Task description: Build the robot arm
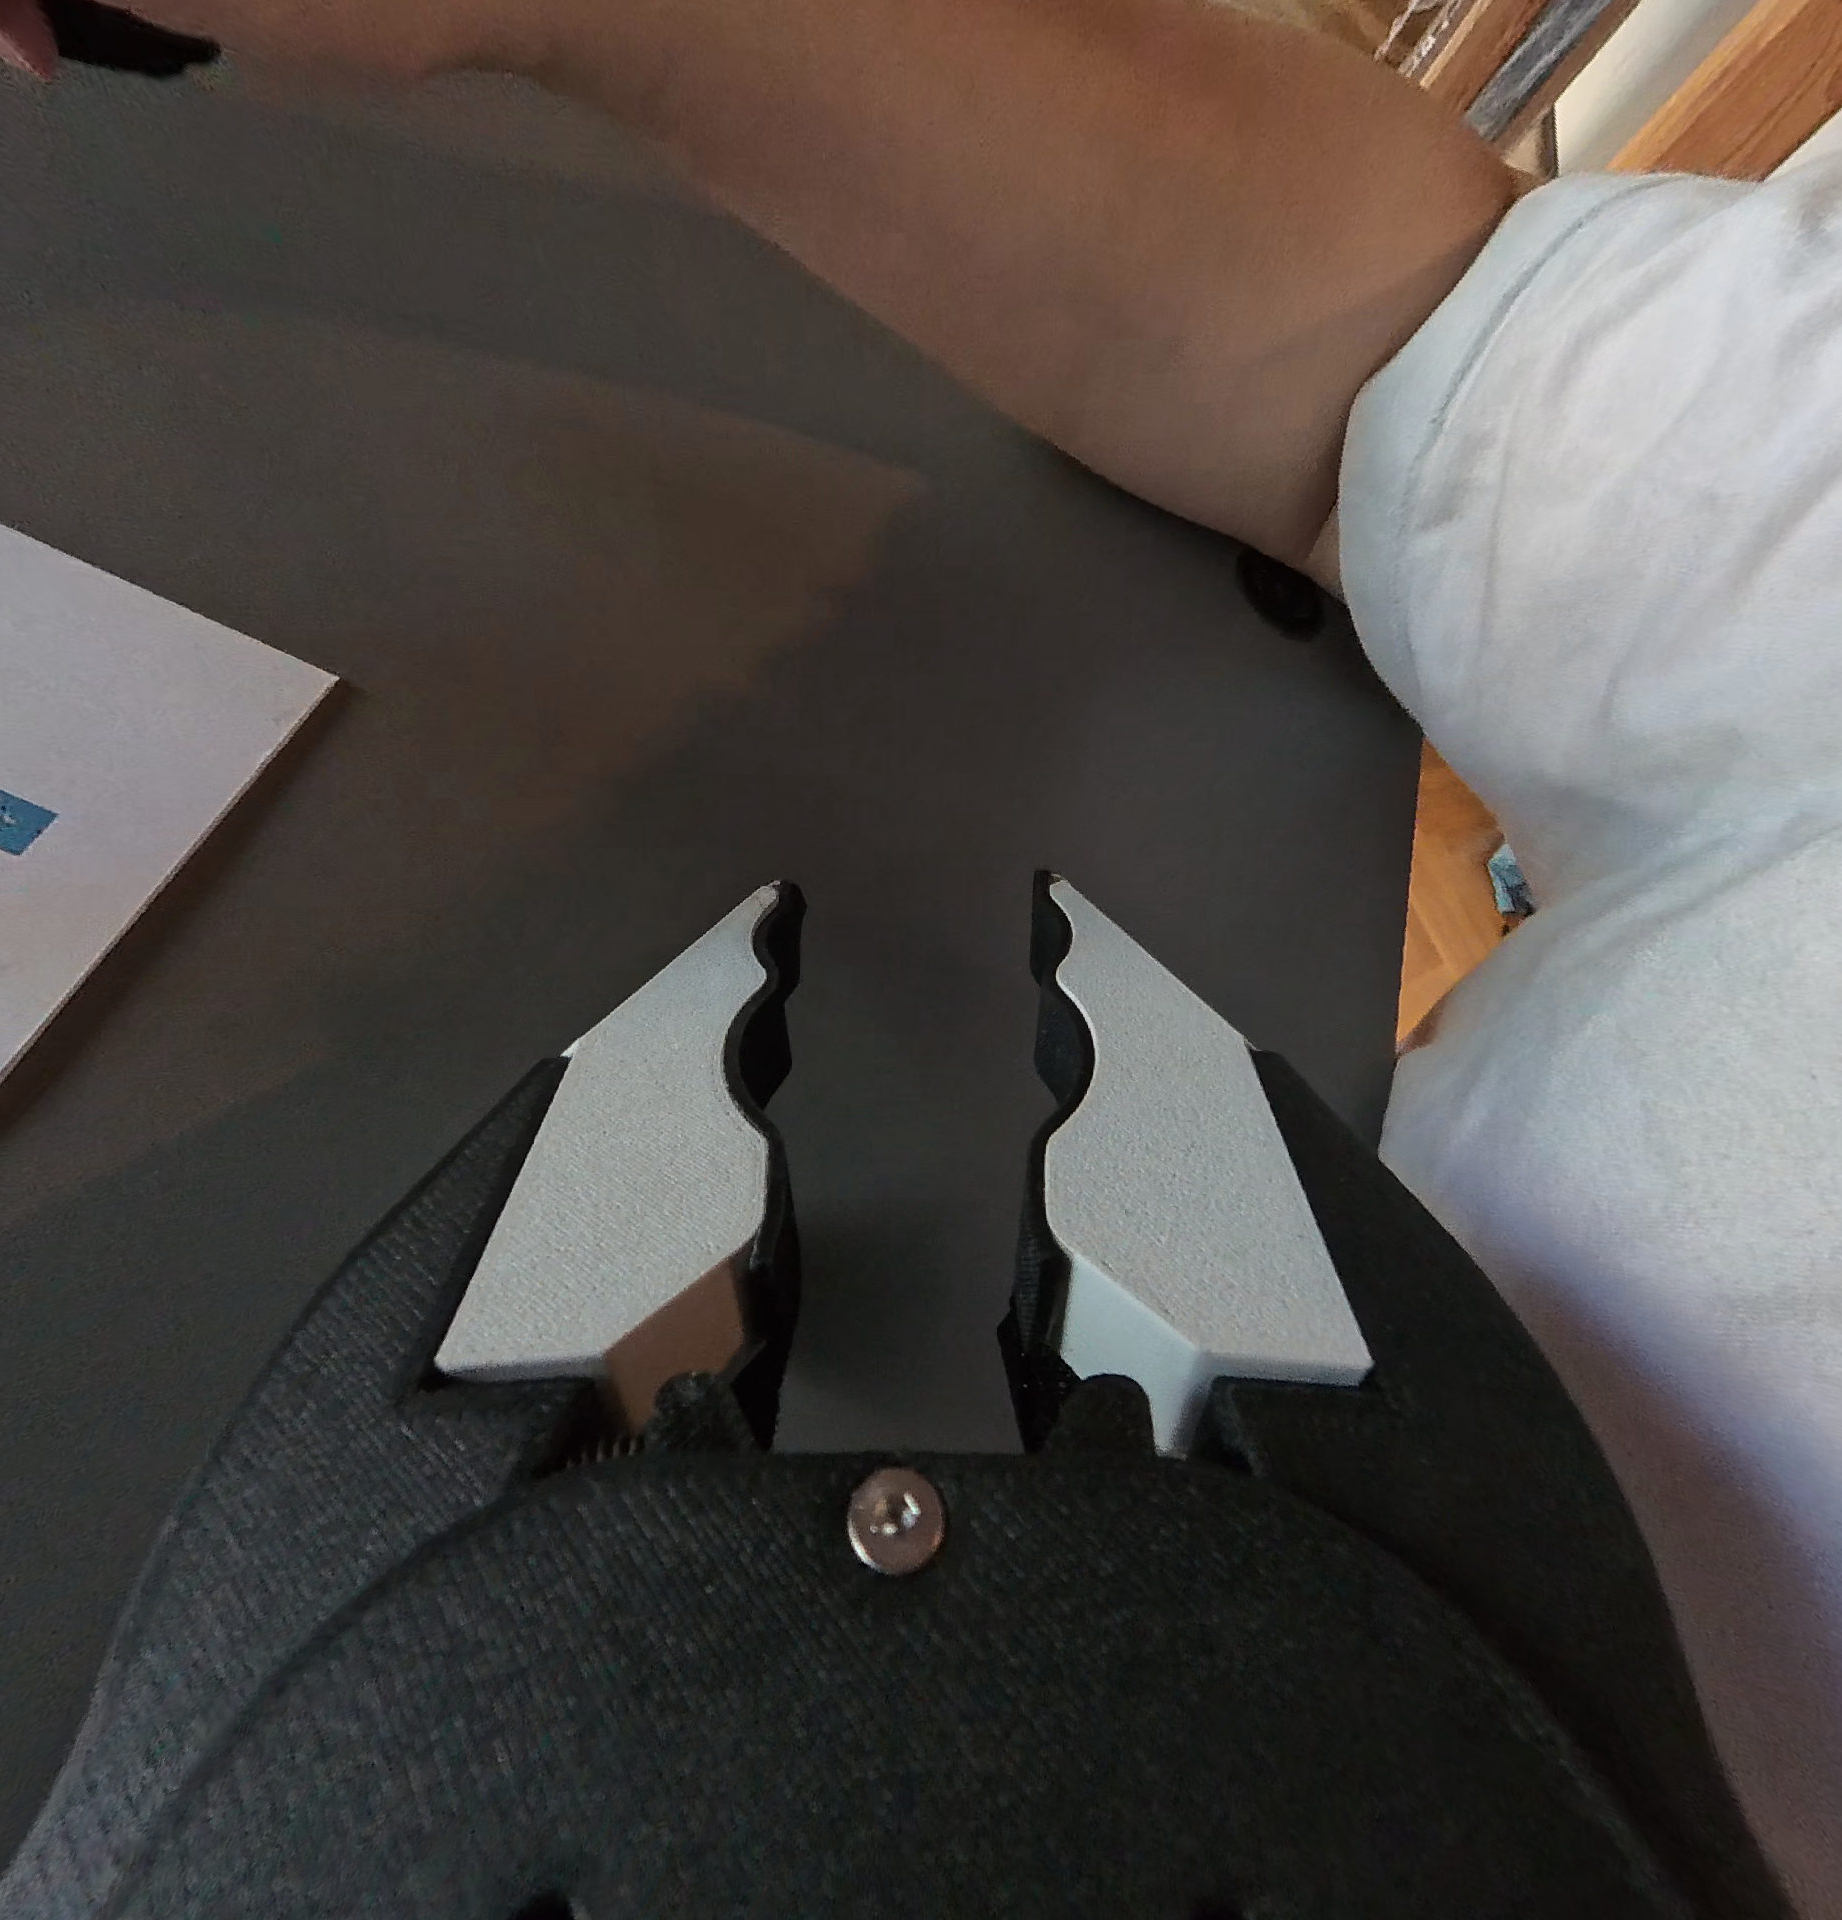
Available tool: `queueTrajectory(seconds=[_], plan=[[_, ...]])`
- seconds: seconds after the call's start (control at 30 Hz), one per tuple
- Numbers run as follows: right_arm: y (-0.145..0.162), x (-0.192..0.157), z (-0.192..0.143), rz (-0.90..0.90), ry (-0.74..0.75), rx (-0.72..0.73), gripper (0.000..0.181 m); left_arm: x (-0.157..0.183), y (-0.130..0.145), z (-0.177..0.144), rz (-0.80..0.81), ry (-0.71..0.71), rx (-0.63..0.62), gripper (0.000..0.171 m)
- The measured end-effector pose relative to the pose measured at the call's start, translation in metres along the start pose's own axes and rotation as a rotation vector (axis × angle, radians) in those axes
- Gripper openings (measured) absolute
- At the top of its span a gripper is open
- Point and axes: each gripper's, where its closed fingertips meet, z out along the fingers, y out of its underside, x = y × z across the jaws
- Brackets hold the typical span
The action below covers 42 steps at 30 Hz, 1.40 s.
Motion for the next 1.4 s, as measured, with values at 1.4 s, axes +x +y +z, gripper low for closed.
queueTrajectory(seconds=[1.4], plan=[[0.032, -0.026, -0.005, -0.026, -0.225, -0.215, 0.009, 0.004, 0.001, 0.001, 0.001, 0.011, -0.005, 0.042]])
